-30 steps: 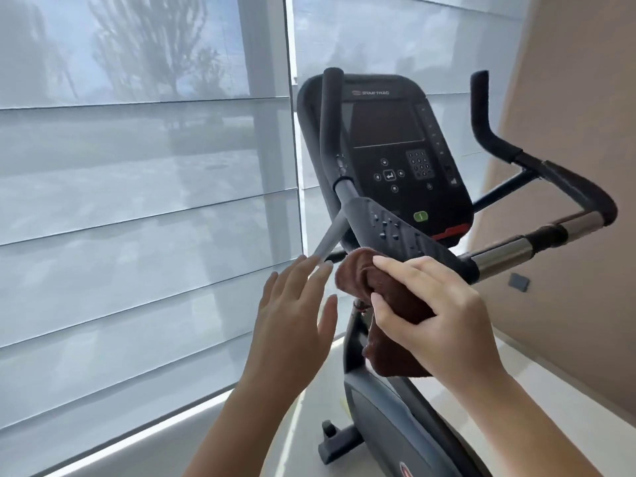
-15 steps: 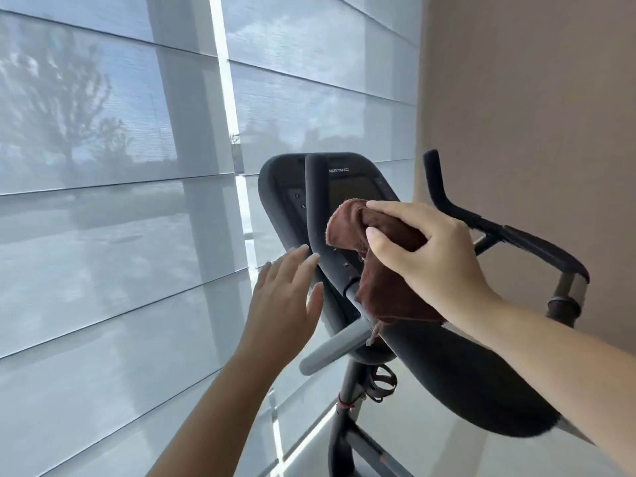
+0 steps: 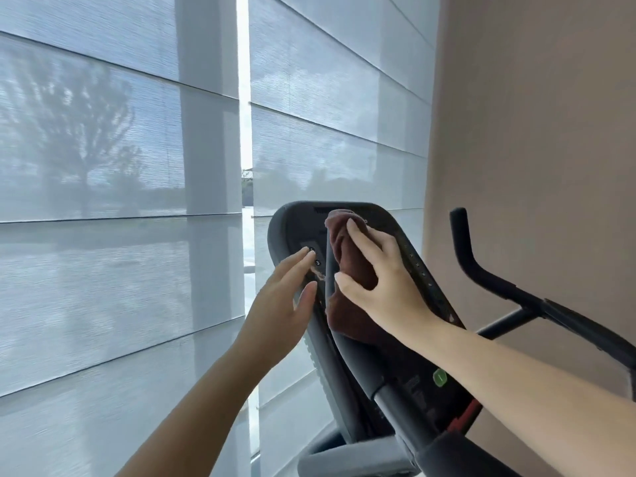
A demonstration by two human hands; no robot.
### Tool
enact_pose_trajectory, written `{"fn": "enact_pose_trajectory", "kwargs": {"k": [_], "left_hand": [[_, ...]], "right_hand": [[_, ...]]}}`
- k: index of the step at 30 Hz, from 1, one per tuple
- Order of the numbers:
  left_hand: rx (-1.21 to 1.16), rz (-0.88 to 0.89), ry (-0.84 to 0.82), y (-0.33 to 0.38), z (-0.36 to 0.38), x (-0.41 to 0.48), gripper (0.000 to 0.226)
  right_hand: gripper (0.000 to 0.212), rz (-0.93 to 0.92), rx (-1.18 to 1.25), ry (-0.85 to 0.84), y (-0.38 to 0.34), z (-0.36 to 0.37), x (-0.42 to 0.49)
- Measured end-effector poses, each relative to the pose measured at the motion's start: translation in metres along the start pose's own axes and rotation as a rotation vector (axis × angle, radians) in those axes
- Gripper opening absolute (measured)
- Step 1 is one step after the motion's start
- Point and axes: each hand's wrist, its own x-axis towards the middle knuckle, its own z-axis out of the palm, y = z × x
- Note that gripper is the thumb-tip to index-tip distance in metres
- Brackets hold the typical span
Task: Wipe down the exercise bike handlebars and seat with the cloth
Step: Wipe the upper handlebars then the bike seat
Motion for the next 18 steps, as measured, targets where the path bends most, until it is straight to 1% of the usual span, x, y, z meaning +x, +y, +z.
{"fn": "enact_pose_trajectory", "kwargs": {"k": [2, 4, 6, 7, 8, 9, 10, 13, 14, 15, 16, 18], "left_hand": [[-0.301, -0.144, 0.007, 0.001, 0.005, 0.006, 0.04], [-0.567, -0.249, -0.019, 0.003, 0.01, 0.013, 0.04], [-0.762, -0.296, -0.014, 0.006, 0.017, 0.018, 0.039], [-0.823, -0.308, -0.004, 0.007, 0.021, 0.019, 0.04], [-0.858, -0.315, 0.001, 0.007, 0.023, 0.02, 0.04], [-0.876, -0.319, 0.005, 0.007, 0.025, 0.021, 0.041], [-0.895, -0.322, 0.002, 0.004, 0.026, 0.023, 0.04], [-0.994, -0.359, -0.062, -0.005, 0.023, 0.026, 0.034], [-1.034, -0.363, -0.093, -0.007, 0.022, 0.026, 0.034], [-1.07, -0.363, -0.123, -0.009, 0.021, 0.027, 0.034], [-1.107, -0.361, -0.151, -0.011, 0.02, 0.027, 0.035], [-1.175, -0.351, -0.202, -0.018, 0.019, 0.027, 0.036]], "right_hand": [[0.061, 0.017, -0.005, -0.081, 0.004, -0.008, -0.012], [0.052, 0.037, -0.04, -0.208, 0.003, -0.016, -0.031], [0.045, 0.033, -0.072, -0.309, -0.002, -0.02, -0.044], [0.043, 0.021, -0.092, -0.325, -0.004, -0.022, -0.044], [0.042, 0.007, -0.11, -0.311, -0.007, -0.023, -0.042], [0.041, -0.003, -0.117, -0.263, -0.009, -0.026, -0.037], [0.04, -0.003, -0.104, -0.178, -0.011, -0.029, -0.03], [0.038, -0.022, 0.009, 0.18, -0.012, -0.039, -0.001], [0.039, -0.049, 0.013, 0.269, -0.012, -0.039, 0.007], [0.04, -0.072, -0.007, 0.303, -0.012, -0.036, 0.013], [0.043, -0.083, -0.038, 0.278, -0.013, -0.029, 0.017], [0.052, -0.059, -0.07, 0.165, -0.012, -0.005, 0.015]]}}
